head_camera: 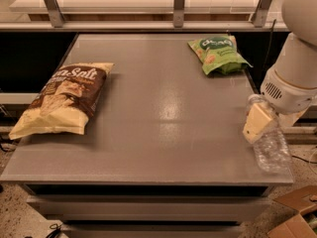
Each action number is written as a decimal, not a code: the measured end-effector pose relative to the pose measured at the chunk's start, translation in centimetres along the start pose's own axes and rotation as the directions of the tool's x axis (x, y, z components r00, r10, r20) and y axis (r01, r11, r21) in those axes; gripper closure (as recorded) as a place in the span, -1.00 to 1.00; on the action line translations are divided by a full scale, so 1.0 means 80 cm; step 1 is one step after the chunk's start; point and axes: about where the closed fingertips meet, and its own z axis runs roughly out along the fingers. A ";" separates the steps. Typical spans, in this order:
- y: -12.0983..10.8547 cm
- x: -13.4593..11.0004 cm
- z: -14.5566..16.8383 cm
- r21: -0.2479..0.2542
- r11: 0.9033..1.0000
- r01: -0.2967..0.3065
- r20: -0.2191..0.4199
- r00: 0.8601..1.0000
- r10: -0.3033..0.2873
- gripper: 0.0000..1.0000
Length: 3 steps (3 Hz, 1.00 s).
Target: Move water bottle near brown chip bag
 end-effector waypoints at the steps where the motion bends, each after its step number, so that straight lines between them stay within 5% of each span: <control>1: 0.001 0.002 0.004 -0.015 1.000 -0.002 0.001 1.000 0.002 0.28; 2: -0.001 -0.001 0.001 -0.016 1.000 0.014 0.008 1.000 -0.014 0.76; 3: 0.001 -0.015 -0.009 -0.016 0.995 0.098 0.032 0.995 -0.097 1.00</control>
Offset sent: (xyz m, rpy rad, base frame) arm 0.0015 -0.0024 0.0049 0.0174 0.0034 0.0348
